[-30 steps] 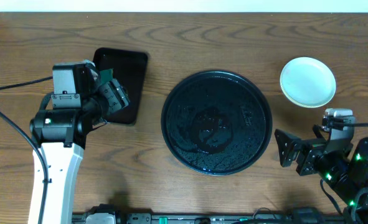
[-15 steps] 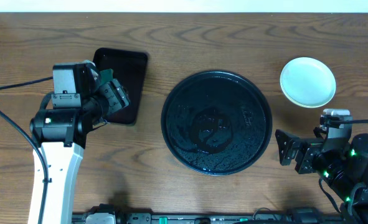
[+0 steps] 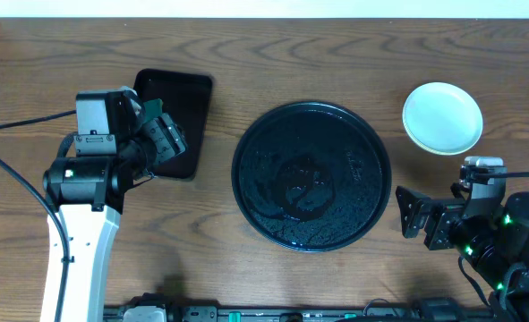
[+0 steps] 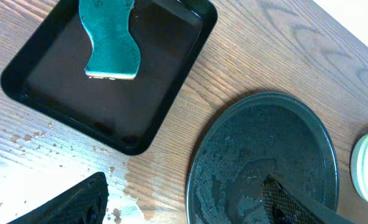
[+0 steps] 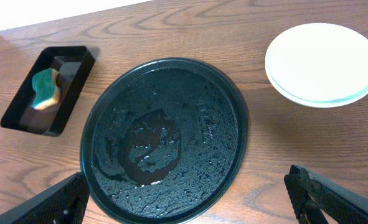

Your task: Clean dirty plates on tray and stack at the side

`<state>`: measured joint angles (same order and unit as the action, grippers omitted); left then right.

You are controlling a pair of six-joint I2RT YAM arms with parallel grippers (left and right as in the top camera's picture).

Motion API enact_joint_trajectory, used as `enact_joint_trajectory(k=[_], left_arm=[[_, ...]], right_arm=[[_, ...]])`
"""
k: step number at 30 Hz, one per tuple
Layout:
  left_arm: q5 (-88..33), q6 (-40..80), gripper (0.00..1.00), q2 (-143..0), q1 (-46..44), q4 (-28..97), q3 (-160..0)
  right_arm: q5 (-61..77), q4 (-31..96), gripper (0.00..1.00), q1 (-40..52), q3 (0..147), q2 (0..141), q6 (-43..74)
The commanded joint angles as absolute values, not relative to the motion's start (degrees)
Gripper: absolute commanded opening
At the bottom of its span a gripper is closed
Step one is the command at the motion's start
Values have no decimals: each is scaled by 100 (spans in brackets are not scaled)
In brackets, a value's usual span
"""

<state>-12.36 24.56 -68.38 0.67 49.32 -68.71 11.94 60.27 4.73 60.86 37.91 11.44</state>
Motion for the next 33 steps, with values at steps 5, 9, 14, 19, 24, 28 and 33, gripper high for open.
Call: enact_joint_trajectory(k=[5,9,14,19,24,28,33], left_arm=[[-1304,2423,80,-6858,60,4950,-6847],[-1304,2423,80,-6858,60,4947,-6847],[-1304,2423,80,-6858,60,4947,-6847],[-1304,2423,80,-6858,60,4947,-6847],[-1304,2423,80,-6858,60,4947,-6847],[-1304,2423,80,-6858,60,4947,-6847],[-1304,2423,80,-6858,60,4947,-6847]], right_arm=[[1160,6036,99,613,6064,3787,1061],[1160,6077,99,611,6064,3787,1063],[1160,6182,99,611,6062,3787,1063],[1160,6355,99,611,6062,3787,1061],[1160,6416,99,611,6062,3787,1063],[1160,6416,99,611,6062,3787,1063],[1160,6416,99,611,6062,3787,1063]])
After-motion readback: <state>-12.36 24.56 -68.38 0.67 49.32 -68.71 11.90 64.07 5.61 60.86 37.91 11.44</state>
